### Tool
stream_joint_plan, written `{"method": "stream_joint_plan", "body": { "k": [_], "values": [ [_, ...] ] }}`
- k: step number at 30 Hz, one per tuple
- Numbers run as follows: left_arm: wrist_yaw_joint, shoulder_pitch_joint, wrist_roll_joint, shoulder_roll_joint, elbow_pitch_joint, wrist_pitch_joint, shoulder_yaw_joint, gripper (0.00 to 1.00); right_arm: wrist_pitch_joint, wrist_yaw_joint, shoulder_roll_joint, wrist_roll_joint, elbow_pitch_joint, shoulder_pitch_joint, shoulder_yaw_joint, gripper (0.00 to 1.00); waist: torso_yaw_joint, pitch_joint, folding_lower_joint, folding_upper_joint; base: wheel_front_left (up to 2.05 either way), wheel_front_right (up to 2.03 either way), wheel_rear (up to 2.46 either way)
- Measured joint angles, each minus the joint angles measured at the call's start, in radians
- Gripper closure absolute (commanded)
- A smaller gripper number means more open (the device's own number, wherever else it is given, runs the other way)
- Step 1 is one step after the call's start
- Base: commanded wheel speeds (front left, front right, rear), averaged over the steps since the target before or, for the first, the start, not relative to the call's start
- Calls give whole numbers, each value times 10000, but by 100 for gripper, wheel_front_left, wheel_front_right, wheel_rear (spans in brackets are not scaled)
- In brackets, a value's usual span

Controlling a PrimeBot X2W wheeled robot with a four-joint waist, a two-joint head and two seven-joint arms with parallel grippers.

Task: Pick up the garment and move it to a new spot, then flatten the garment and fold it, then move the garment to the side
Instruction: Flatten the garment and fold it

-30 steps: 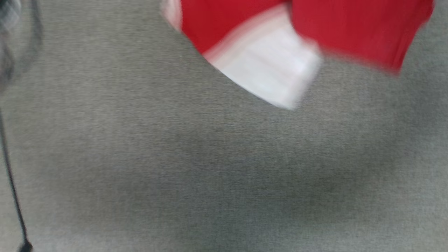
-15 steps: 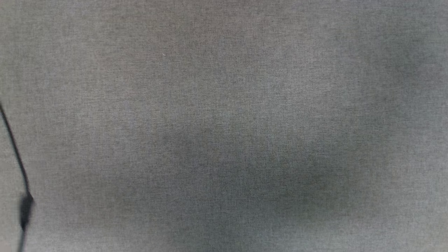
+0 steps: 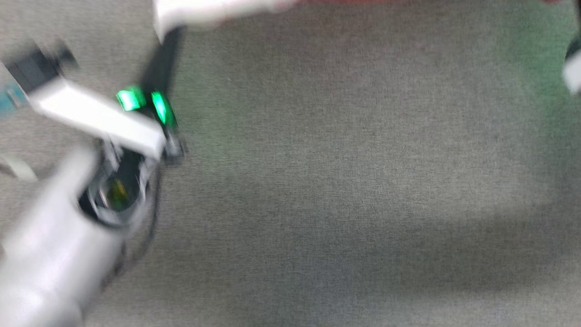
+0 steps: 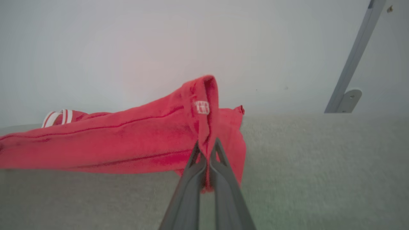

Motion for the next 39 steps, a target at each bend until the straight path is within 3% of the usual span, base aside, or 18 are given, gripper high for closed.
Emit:
{"method": "stream_joint_plan", "body": {
  "k": [6, 14, 24, 29, 39],
  "values": [
    [0, 2714, 267, -36, -1206, -174, 236, 100, 42, 0, -784, 520, -1599, 2996, -245, 100, 238, -631, 0, 0, 0, 0, 0],
    [0, 5285, 1156, 616, -2314, -203, -144, 100, 639, 0, -1131, 456, -3657, 6149, -1204, 100, 429, -1407, 0, 0, 0, 0, 0],
    [0, 7857, 1946, 1024, -3576, -207, 336, 100, 1628, 0, -267, -73, -5977, 9329, -3231, 100, 322, -1610, 0, 0, 0, 0, 0],
    [0, 7638, 2266, 1254, -3810, -186, 199, 100, 2123, 0, 339, -284, -6742, 9716, -3862, 100, 218, -1572, 0, 0, 0, 0, 0],
    [0, 3735, 2161, 1149, -2594, 1055, 142, 100, 2642, -2, 872, -596, -6211, 8036, -3739, 100, -160, -1348, 0, 0, 0, 0, 0]
  ]
}}
